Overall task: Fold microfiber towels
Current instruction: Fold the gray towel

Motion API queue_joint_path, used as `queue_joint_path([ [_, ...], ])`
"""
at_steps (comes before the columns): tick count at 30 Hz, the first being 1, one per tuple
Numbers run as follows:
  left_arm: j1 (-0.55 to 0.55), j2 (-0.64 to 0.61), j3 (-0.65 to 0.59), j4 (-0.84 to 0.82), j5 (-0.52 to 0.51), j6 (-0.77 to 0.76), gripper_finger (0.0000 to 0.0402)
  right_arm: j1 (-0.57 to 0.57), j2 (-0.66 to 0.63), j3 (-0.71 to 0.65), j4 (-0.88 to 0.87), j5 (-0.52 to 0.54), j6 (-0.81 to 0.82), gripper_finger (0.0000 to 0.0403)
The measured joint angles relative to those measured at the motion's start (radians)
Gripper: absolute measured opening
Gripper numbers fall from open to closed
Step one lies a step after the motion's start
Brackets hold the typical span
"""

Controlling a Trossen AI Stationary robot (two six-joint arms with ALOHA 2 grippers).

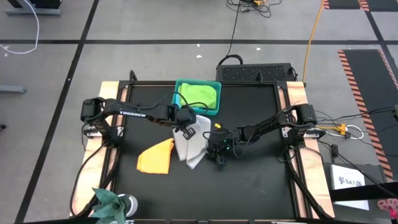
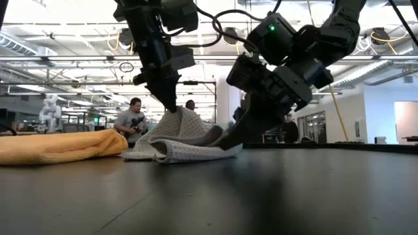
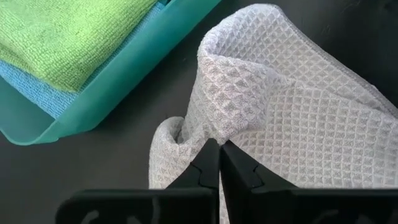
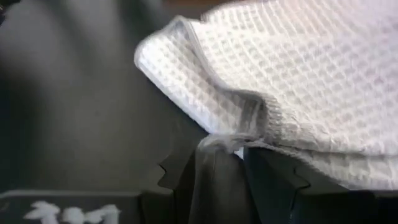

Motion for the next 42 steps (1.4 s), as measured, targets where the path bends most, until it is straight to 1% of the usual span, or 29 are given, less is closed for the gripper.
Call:
queue_joint_path([
  [3,0.000,0.000,0.000,0.000,0.000,-0.002,0.0012,0.000,0.000,0.000,-0.036,0.005,0.000,0.0130],
  [5,0.000,0.000,0.000,-0.001,0.001,-0.006,0.0016,0.000,-0.010,-0.001,-0.079,0.028,0.006,0.0130],
  [9,0.000,0.000,0.000,-0.002,0.001,-0.007,0.0007,-0.009,-0.052,-0.001,-0.132,0.054,0.006,0.0130],
  [12,0.000,0.000,0.000,-0.001,0.002,-0.007,0.0005,-0.013,-0.076,-0.001,-0.132,0.055,0.005,0.0130],
  [17,0.000,0.000,0.000,0.000,0.003,-0.014,0.0018,-0.005,-0.077,-0.001,-0.132,0.045,0.033,0.0130],
  [23,0.000,0.000,0.000,0.000,0.003,-0.014,0.0004,0.002,-0.090,-0.001,-0.132,0.019,0.055,0.0130],
  [29,0.000,0.000,0.000,0.003,0.003,-0.014,0.0023,0.002,-0.125,-0.001,-0.140,0.020,0.053,0.0130],
  [35,0.000,0.000,0.000,0.003,0.003,-0.014,0.0025,0.002,-0.099,-0.001,-0.151,0.022,0.052,0.0130],
  [42,0.000,0.000,0.000,0.003,0.003,-0.014,0.0026,0.002,-0.087,-0.001,-0.118,0.022,0.052,0.0130],
])
